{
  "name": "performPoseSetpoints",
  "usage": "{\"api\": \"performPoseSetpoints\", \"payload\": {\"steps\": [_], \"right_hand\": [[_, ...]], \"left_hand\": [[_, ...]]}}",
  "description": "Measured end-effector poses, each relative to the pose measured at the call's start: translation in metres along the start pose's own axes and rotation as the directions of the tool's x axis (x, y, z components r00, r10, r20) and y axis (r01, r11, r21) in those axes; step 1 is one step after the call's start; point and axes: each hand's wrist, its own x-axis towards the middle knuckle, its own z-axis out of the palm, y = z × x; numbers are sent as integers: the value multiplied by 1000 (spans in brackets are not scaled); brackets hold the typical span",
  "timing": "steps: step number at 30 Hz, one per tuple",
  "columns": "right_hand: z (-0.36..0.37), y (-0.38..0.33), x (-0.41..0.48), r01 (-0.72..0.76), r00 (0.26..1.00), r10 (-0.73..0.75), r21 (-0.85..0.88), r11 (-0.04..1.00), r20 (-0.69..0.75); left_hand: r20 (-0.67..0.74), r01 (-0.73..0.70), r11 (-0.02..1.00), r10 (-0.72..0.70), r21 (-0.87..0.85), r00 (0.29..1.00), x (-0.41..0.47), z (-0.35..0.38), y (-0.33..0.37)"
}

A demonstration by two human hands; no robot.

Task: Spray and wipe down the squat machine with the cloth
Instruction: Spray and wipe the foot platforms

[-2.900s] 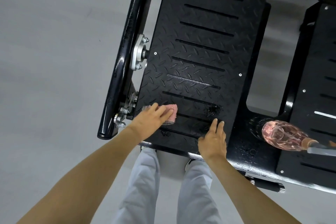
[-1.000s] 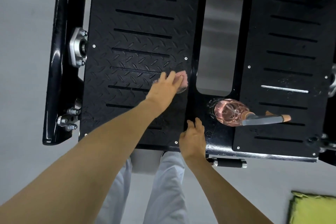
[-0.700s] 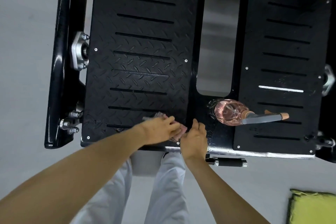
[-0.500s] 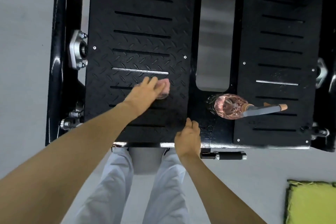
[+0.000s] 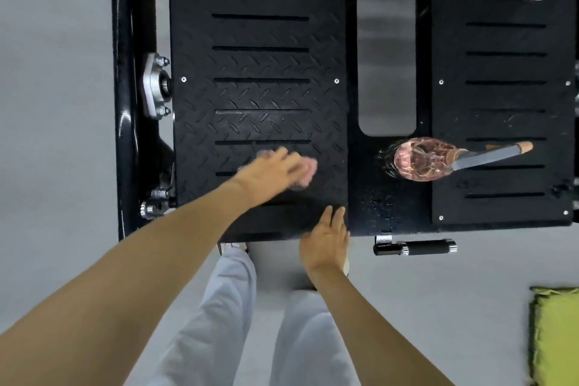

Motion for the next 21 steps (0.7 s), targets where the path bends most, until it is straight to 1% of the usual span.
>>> {"api": "performPoseSetpoints", "payload": {"steps": [1, 2, 3, 4, 6, 7, 8, 9, 11, 12, 13, 14, 15, 17, 18, 19, 20, 21], "right_hand": [[-1, 3, 0, 9, 1000, -9, 2, 1000, -1], [-2, 6, 1, 23, 1000, -23, -2, 1000, -7], [-4, 10, 2, 39, 999, -39, -14, 999, -9], [-6, 15, 2, 56, 998, -56, -30, 998, -6], [-8, 24, 5, 90, 996, -89, -77, 993, 12], [-9, 30, 6, 109, 994, -107, -110, 988, 28], [-9, 35, 6, 128, 991, -122, -149, 981, 45], [-8, 40, 6, 144, 989, -136, -189, 971, 58], [-6, 49, 4, 166, 986, -152, -250, 954, 72], [-4, 53, 2, 170, 985, -155, -268, 948, 75], [-2, 56, 0, 174, 984, -159, -282, 943, 76], [-1, 59, -1, 178, 984, -162, -289, 941, 76], [0, 61, -2, 184, 983, -169, -294, 938, 77], [1, 63, -3, 209, 978, -195, -296, 932, 77], [1, 64, -3, 228, 974, -215, -295, 928, 75], [2, 65, -3, 249, 968, -239, -297, 922, 70], [1, 65, -3, 267, 963, -260, -301, 915, 65], [1, 65, -2, 283, 959, -279, -309, 908, 60]], "left_hand": [[5, 146, 987, -146, -65, 989, -4, 1, -8], [14, 292, 944, -294, -154, 956, -9, 3, -12], [30, 413, 877, -419, -244, 907, -12, 5, -11], [48, 502, 804, -516, -318, 855, -14, 7, -6], [79, 602, 680, -633, -417, 770, -11, 8, 13], [96, 617, 657, -647, -433, 756, -6, 9, 25], [95, 601, 676, -627, -426, 773, -1, 9, 40], [73, 552, 731, -575, -400, 815, 5, 8, 55], [20, 360, 870, -376, -336, 926, 11, 4, 83], [16, 248, 920, -256, -305, 967, 13, 3, 95], [21, 157, 949, -157, -275, 987, 14, 2, 104], [21, 101, 963, -99, -249, 995, 14, 1, 109], [13, 82, 972, -81, -221, 997, 13, 2, 110], [-22, 136, 976, -142, -168, 990, 9, 6, 106], [-29, 219, 960, -227, -176, 973, 5, 9, 101], [-11, 345, 911, -357, -227, 934, 1, 13, 96], [29, 487, 821, -502, -298, 864, -4, 16, 91], [70, 603, 709, -625, -367, 777, -8, 17, 87]]}}
